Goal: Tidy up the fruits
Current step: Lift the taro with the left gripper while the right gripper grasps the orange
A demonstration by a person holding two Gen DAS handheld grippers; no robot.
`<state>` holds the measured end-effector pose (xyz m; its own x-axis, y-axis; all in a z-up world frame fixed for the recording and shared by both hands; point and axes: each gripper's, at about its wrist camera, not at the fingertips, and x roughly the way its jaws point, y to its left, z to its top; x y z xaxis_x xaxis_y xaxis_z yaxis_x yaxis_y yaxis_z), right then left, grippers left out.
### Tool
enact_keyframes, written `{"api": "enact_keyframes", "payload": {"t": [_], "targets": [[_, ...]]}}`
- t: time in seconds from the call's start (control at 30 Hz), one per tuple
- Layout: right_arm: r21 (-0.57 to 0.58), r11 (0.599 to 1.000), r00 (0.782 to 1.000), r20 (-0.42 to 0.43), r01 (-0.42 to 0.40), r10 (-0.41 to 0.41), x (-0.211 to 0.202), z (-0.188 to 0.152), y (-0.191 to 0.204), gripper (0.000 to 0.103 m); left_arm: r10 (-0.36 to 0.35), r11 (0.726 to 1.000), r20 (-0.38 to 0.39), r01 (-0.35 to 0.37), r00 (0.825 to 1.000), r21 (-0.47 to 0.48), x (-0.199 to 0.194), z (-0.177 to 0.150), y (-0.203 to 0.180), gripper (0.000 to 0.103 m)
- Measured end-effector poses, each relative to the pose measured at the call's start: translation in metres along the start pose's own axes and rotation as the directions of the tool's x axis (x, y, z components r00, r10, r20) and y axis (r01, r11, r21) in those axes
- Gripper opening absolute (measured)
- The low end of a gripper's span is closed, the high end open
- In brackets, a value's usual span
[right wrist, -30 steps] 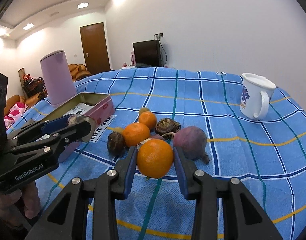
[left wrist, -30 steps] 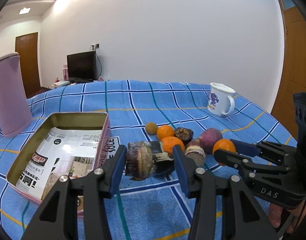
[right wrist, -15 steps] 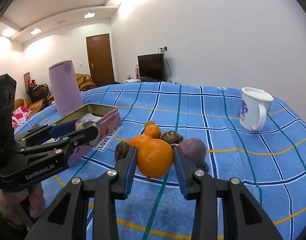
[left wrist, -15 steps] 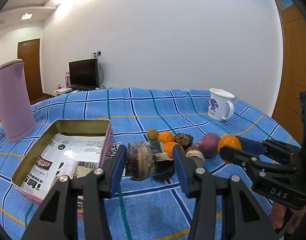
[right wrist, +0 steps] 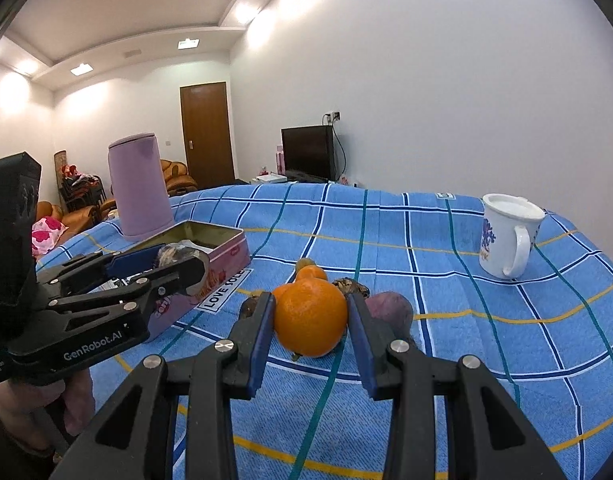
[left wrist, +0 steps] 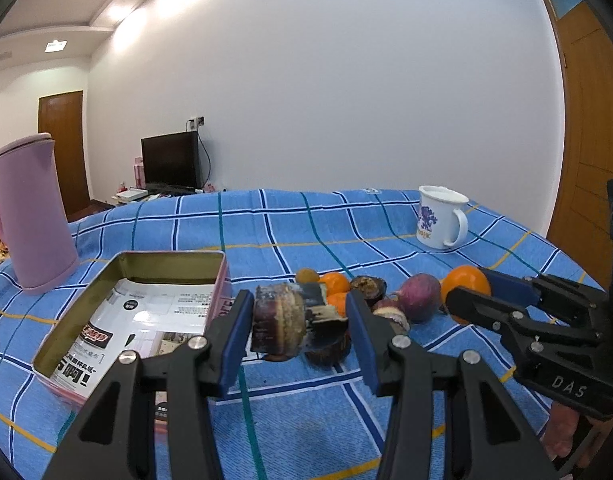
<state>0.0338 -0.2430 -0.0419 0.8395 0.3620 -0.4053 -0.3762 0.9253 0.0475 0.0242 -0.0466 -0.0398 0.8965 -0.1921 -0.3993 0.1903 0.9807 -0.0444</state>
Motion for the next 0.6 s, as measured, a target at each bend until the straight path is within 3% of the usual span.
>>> {"api": "enact_keyframes", "payload": {"t": [0.6], "targets": [[-0.007,1.000,0.997,0.074,-0.013,0.013,-0.015,0.000,0.002,0.039,0.019,1.000,0.046,-0.019,0.999,0.017,-0.008,0.000,-0.003,0.049]]}}
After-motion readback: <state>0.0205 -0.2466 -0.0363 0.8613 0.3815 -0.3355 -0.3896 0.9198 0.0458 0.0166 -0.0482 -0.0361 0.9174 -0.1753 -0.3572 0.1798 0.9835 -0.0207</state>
